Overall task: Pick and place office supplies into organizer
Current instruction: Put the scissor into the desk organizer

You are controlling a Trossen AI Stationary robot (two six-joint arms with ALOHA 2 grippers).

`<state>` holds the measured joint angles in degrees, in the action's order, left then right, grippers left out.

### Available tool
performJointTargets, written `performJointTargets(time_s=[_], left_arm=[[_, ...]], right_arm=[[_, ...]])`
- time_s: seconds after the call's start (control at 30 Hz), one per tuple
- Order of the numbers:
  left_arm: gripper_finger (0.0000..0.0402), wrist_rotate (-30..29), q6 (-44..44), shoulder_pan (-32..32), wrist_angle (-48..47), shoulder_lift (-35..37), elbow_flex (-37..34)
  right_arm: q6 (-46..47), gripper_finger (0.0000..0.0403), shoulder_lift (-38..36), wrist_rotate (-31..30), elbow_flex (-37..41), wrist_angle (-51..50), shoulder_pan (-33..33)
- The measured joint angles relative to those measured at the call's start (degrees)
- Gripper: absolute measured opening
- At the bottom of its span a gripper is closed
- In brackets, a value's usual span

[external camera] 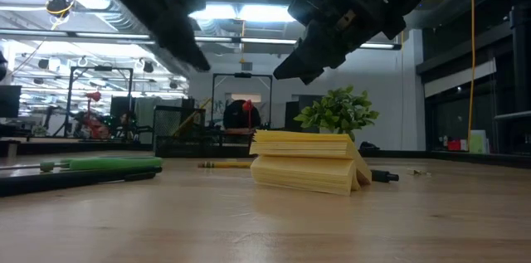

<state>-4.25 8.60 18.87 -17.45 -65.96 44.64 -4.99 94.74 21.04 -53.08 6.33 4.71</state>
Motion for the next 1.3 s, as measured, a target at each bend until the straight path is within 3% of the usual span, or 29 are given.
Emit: performJointTargets(time_s=[0.23,0.53,0.67,0.93,1.3], left_arm=[[0.0123,-1.4,-2.0,-6.7,-0.4,7.7,-0.6],[0.0123,-10.8,-10.7,-20.1,-5.7,10.0,-3.0],[0.0123,-16.1,-16.6,-25.8,-9.1,7.7,-3.0],[0.0144,-16.2,-25.3,-31.4,-10.8,2.8,-3.0],[0.0175,-10.0,-35.4,-30.7,-17.4,-10.0,-3.0]], right_arm=[[0.0,0.0026,0.0,0.0,0.0,0.0,0.0],[2.2,0.0026,0.0,0.0,0.0,-0.2,-0.2],[1.5,0.0026,0.0,0.0,0.0,-0.2,-0.7],[1.6,0.0026,0.0,0.0,0.0,-0.2,-0.9],[1.5,0.0026,0.0,0.0,0.0,-0.5,-0.9]])
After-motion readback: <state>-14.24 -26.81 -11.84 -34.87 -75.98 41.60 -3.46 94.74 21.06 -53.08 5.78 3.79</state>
